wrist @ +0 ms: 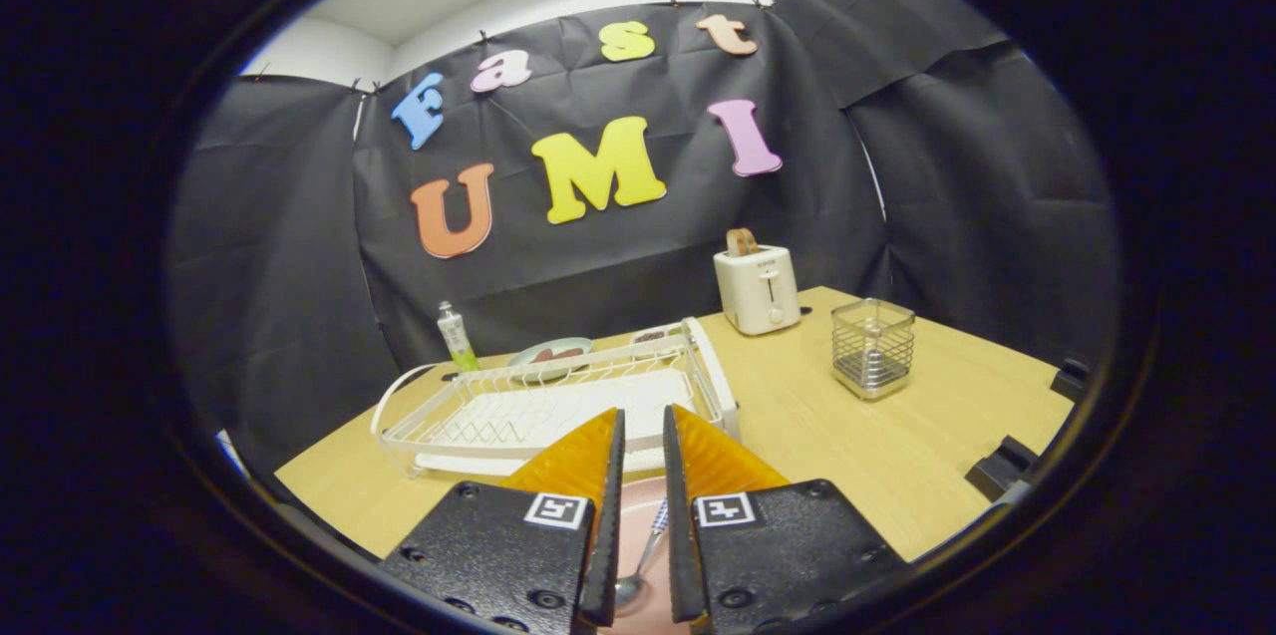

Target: Take the plate from the dish rack, then take the spoon from the basket and place it into the plate.

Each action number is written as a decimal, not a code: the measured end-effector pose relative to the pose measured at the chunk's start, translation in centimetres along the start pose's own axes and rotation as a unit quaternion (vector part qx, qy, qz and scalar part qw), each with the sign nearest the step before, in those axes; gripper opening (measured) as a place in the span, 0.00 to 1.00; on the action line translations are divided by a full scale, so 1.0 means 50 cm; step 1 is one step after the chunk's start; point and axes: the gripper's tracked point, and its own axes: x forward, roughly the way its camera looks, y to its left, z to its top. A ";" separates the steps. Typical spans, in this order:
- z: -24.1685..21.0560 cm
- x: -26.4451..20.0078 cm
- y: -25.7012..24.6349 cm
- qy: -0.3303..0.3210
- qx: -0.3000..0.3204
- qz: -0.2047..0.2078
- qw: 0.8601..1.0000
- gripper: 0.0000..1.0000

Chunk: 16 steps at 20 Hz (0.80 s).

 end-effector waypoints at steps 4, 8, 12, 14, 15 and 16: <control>0.027 -0.029 -0.038 -0.005 -0.006 -0.012 1.000 0.46; 0.054 -0.059 -0.056 0.001 -0.007 -0.006 1.000 0.67; 0.092 -0.095 -0.078 -0.004 -0.023 -0.011 1.000 0.91; 0.115 -0.115 -0.072 -0.015 -0.034 -0.011 0.999 0.98; 0.124 -0.130 -0.072 -0.017 -0.042 -0.014 0.999 0.99; 0.131 -0.143 -0.071 -0.019 -0.051 -0.015 0.998 1.00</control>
